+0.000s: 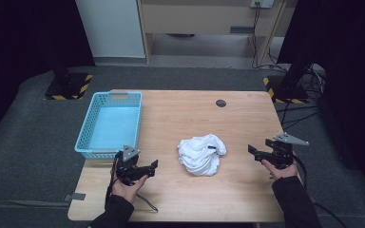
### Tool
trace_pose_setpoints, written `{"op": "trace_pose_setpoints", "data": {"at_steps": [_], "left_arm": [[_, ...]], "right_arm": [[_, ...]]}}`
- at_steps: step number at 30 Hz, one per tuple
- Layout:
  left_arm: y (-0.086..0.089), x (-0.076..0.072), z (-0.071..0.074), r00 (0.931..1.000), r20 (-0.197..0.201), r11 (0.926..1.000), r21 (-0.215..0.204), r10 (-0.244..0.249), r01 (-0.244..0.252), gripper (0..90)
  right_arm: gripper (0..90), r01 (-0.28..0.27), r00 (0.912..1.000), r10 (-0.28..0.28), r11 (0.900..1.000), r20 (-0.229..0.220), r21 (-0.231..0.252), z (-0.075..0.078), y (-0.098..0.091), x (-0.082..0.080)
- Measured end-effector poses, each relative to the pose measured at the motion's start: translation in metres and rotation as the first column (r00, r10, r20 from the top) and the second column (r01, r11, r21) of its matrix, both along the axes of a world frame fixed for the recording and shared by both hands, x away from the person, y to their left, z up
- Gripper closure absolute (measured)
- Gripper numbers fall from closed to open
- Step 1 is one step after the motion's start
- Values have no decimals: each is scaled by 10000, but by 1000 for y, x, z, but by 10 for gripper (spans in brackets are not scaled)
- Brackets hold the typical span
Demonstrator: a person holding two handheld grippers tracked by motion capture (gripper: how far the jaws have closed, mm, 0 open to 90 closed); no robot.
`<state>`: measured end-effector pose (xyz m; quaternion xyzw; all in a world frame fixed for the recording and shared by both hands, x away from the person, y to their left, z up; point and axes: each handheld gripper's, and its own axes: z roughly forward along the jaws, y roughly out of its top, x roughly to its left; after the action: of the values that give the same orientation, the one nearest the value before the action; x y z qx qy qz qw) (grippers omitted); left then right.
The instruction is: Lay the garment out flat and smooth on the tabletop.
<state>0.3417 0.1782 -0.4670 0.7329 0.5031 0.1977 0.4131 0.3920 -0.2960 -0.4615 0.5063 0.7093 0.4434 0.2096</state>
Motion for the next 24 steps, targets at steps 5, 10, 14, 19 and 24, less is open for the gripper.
{"op": "trace_pose_setpoints", "data": {"at_steps": [5, 10, 14, 19, 24], "left_arm": [[-15, 14, 4, 9997, 146, 9995, -216, -210, 213, 148], [-29, 27, 8, 9988, 260, 9986, -327, -407, 415, 152], [-39, 36, 9, 9984, 266, 9979, -413, -494, 505, 154], [-48, 46, 9, 9977, 321, 9968, -503, -603, 619, 154], [-53, 59, 8, 9977, 269, 9968, -493, -618, 631, 161]], "right_arm": [[180, -213, 9998, 212, 9996, 4, 170, 2, 8, 4], [182, -387, 9992, 385, 9989, 106, 276, 5, 16, 8], [184, -505, 9987, 500, 9979, 134, 404, 8, 24, 12], [211, -667, 9978, 664, 9968, 81, 436, 10, 34, 17], [243, -648, 9978, 656, 9955, -94, 697, 8, 38, 23]]}}
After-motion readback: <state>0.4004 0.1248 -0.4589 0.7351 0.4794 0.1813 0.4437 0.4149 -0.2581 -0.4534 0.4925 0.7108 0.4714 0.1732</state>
